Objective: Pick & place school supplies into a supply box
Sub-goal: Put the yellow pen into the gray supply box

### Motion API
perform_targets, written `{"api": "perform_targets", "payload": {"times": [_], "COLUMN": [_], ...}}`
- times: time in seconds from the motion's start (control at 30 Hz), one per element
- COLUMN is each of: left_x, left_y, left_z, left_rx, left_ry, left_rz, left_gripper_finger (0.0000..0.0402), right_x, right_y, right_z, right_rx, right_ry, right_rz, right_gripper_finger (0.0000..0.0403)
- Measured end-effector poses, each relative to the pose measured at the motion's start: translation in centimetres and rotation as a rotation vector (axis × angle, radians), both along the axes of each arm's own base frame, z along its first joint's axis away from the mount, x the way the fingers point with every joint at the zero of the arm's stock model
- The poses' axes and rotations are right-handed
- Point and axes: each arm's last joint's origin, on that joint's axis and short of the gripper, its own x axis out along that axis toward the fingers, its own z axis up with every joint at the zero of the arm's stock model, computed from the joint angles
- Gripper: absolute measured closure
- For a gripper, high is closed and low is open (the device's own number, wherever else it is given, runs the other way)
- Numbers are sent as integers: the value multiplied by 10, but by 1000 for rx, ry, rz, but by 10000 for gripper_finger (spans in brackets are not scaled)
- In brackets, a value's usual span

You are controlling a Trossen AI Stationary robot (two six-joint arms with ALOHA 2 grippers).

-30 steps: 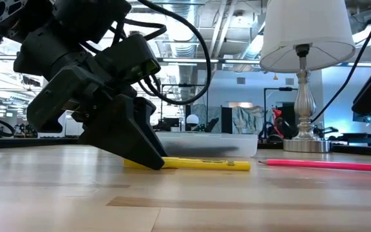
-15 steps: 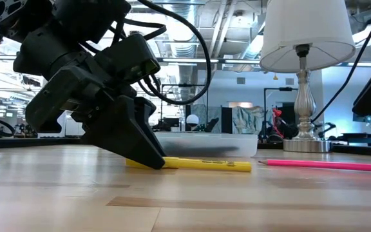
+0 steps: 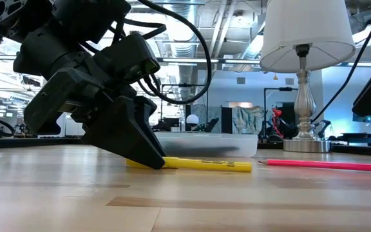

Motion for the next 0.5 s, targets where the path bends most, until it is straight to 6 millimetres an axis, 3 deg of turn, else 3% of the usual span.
{"api": "perform_targets", "payload": {"times": [0.5], "left_x": [1], "left_y": [0], "left_z": [1], "left_rx": [16], "left_ry": [-17], "left_rz": [-18], "left_gripper_finger": [319], "right_x": [0], "right_y": [0], "right_z": [0], "right_rx": [2], "right_ry": [-1], "right_rz": [1], "right_gripper_finger": [294]}}
